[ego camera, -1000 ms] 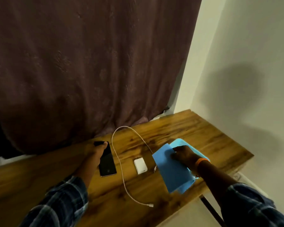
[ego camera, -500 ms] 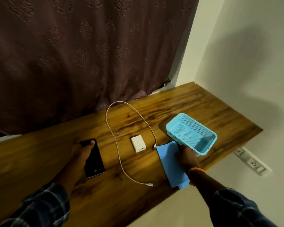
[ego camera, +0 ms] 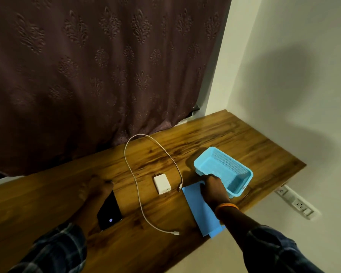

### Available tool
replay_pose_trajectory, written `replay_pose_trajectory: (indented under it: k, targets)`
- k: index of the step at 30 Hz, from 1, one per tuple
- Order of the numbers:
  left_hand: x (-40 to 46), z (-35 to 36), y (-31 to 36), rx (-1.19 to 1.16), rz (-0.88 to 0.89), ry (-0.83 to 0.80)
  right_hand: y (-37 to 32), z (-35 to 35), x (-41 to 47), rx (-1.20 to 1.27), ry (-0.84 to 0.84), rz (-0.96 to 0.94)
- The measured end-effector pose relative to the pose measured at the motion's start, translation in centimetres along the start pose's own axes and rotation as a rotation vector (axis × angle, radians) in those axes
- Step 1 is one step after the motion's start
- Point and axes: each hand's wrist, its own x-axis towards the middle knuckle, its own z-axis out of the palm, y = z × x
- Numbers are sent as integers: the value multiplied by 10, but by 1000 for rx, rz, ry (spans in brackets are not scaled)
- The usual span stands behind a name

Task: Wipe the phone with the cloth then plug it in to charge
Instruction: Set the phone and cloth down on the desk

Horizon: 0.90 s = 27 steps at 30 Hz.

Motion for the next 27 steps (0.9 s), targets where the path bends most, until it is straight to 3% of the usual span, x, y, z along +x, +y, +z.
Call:
replay_pose_trajectory:
  k: [3, 7, 10, 14, 19, 27]
  targets:
    - [-23, -33, 34, 99, 131, 20, -16, -25, 4, -6, -5, -53]
    - [-57, -75, 98, 74, 548, 21, -43, -82, 13, 26, 33, -125]
    - [-81, -108, 136, 232, 843, 20, -63, -125, 17, 18, 57, -176]
    - [-108, -146, 181, 377, 1097, 44, -88, -179, 18, -22, 112, -240]
    - [-122, -178, 217, 321, 1142, 99, -106, -232, 17, -79, 273, -297]
    - [-123, -161, 220, 257, 1133, 16, -100, -226, 21, -151, 228, -297]
